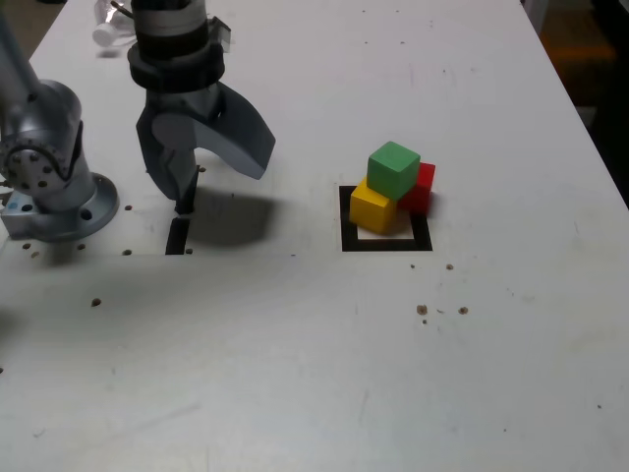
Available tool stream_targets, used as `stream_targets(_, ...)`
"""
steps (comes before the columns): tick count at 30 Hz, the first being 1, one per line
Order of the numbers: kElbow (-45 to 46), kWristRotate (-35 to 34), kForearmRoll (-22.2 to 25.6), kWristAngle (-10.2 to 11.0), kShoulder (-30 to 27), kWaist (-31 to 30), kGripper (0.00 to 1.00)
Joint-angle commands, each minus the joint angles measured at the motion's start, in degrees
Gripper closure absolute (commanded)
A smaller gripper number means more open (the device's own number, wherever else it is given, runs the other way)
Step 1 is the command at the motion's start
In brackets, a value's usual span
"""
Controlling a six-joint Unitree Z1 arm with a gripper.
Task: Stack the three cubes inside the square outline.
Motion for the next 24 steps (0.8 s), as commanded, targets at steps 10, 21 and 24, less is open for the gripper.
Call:
stream_targets(10, 0.3, -0.1, 0.0, 0.1, -0.7, -0.1, 0.0)
stream_targets(21, -0.8, -0.4, 0.8, 0.6, -1.3, -0.1, 0.01)
stream_targets(24, -1.5, -0.7, 1.5, 1.3, -1.4, -0.1, 0.02)
